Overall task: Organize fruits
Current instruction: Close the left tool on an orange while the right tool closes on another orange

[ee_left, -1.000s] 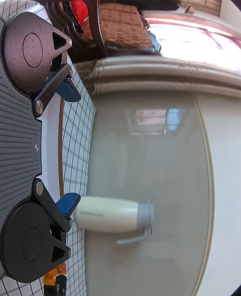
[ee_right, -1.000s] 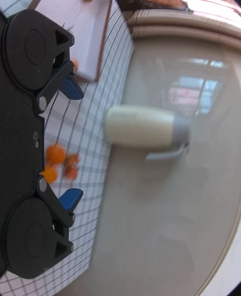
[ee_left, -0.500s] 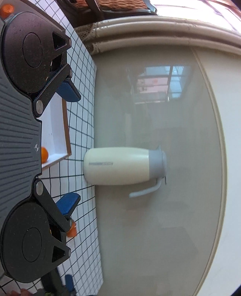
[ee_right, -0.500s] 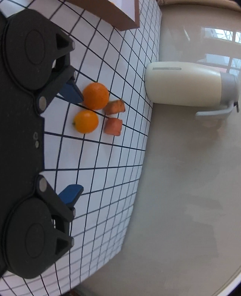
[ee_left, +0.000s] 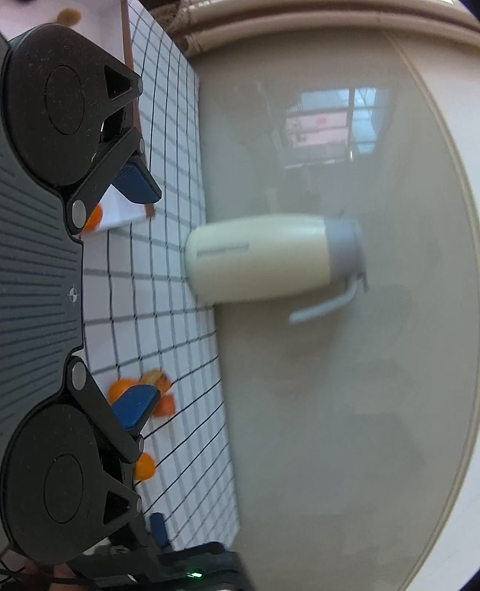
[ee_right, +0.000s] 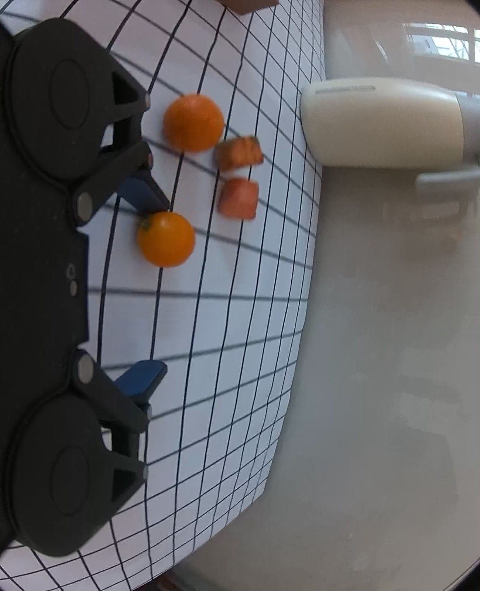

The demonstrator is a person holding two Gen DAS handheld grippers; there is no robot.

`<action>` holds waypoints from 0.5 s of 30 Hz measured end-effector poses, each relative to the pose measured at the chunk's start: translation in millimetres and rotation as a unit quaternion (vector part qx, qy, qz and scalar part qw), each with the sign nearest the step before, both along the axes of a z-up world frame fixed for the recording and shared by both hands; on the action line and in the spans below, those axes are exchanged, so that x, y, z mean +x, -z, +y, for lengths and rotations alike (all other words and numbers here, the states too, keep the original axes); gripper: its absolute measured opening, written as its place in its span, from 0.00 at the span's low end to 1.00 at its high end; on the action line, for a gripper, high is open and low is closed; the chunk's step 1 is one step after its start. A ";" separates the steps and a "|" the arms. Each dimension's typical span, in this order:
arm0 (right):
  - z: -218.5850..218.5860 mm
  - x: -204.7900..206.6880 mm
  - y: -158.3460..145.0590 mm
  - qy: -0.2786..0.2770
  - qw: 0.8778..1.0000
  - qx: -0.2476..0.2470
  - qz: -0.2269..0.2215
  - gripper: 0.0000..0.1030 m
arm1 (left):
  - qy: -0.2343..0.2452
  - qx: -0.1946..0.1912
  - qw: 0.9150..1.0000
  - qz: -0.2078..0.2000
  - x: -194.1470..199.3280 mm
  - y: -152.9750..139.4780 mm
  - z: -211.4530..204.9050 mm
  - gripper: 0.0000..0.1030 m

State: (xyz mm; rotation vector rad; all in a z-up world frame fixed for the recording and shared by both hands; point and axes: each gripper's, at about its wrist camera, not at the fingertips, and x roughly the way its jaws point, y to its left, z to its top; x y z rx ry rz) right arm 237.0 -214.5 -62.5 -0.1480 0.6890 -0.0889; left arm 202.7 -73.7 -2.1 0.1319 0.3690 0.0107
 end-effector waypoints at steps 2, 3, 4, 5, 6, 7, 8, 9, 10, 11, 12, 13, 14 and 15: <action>-8.8 -1.9 -0.4 0.004 1.000 0.008 0.000 0.77 | 0.005 0.005 1.000 0.011 4.5 4.8 -10.3 1.00; -13.0 -2.8 -0.7 0.004 1.000 0.011 -0.001 0.75 | 0.009 0.007 1.000 0.020 8.1 8.0 -16.1 1.00; -16.7 -3.4 -1.1 0.005 1.000 0.014 -0.002 0.74 | 0.011 0.007 1.000 0.024 10.7 10.1 -20.4 1.00; -20.1 -3.6 -1.3 0.005 1.000 0.017 -0.002 0.73 | 0.013 0.006 1.000 0.028 12.5 11.5 -24.6 1.00; -23.6 -4.2 -1.6 0.004 1.000 0.023 -0.002 0.72 | 0.015 0.007 0.999 0.034 15.5 13.6 -29.4 1.00; -26.3 -4.8 -2.0 0.004 1.000 0.027 -0.001 0.71 | 0.016 0.007 0.999 0.036 18.0 15.3 -33.4 1.00; -28.3 -5.1 -2.2 0.004 1.000 0.028 -0.002 0.70 | 0.017 0.006 0.999 0.035 19.3 17.1 -36.7 1.00; -30.9 -5.7 -2.5 0.003 1.000 0.031 -0.002 0.69 | 0.019 0.003 0.999 0.038 21.0 18.5 -39.8 1.00; -33.3 -6.2 -2.6 0.002 0.999 0.032 -0.001 0.68 | 0.022 -0.001 0.999 0.045 23.9 20.0 -42.6 1.00; -35.5 -6.8 -2.9 0.001 0.999 0.035 -0.001 0.67 | 0.024 -0.007 0.998 0.051 26.7 21.6 -44.5 1.00; -37.3 -7.0 -3.4 -0.001 0.999 0.038 -0.001 0.64 | 0.026 -0.010 0.998 0.056 29.9 23.6 -46.9 1.00; -39.0 -6.5 -3.3 -0.002 0.999 0.040 -0.001 0.62 | 0.026 -0.013 0.998 0.059 32.3 25.8 -49.1 1.00; -41.1 -6.8 -3.4 -0.003 0.999 0.044 0.001 0.62 | 0.028 -0.014 0.998 0.062 35.1 28.0 -51.4 0.99; -42.7 -7.2 -3.6 -0.004 0.999 0.046 0.002 0.61 | 0.027 -0.014 0.997 0.065 37.0 29.6 -54.4 0.98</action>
